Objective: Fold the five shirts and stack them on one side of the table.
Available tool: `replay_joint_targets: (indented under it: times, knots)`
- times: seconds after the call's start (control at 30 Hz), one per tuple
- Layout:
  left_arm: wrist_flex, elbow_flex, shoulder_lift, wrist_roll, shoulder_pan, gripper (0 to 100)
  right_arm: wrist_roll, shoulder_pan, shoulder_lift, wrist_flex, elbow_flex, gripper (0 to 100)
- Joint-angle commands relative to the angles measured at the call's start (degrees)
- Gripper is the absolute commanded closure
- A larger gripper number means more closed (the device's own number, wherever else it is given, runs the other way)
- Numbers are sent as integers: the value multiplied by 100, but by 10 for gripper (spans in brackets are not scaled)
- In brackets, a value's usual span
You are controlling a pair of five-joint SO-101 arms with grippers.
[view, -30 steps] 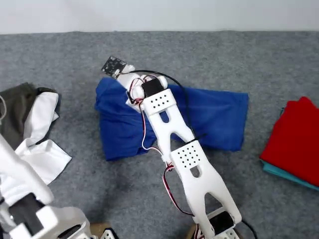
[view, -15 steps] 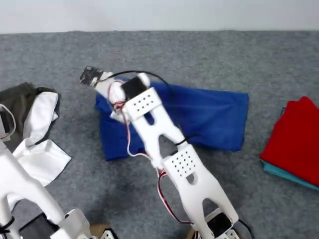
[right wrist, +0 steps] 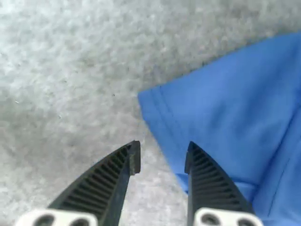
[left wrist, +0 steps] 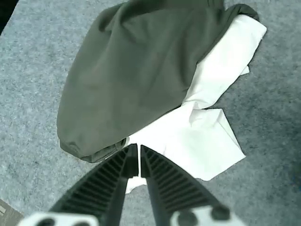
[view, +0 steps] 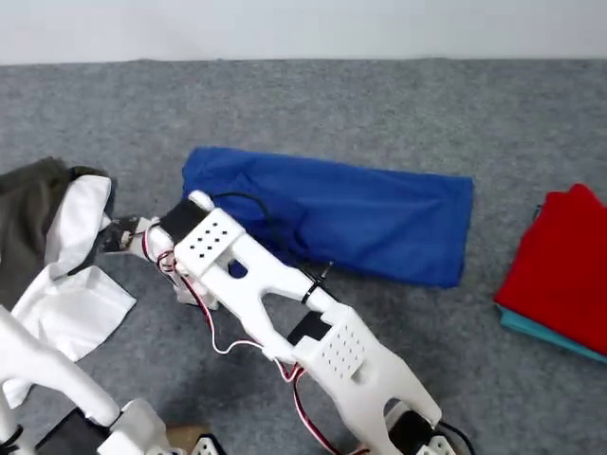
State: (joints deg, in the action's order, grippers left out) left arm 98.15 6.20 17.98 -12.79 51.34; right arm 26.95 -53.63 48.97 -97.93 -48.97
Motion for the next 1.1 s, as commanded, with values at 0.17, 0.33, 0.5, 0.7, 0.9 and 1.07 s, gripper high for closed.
replay_joint_targets:
  times: [0.17, 0.33, 0.5, 0.7, 0.9, 1.07]
  knots:
    - [-141, 13, 202, -114, 35, 978, -26, -40, 708, 488, -44, 867]
    - [-141, 13, 211, -114, 35, 978, -18, 40, 690, 426, -141, 973]
    - [-141, 13, 211, -114, 35, 978, -18, 391, 690, -224, -1442, 988]
    - [-141, 13, 185, -105, 9, 978, 44, 1015, 760, -400, -3138, 988]
    - [-141, 4, 176, -105, 9, 978, 404, 1596, 1112, 365, -3235, 988]
    - [-132, 4, 176, -105, 9, 978, 457, 1956, 1640, 1130, -3262, 946]
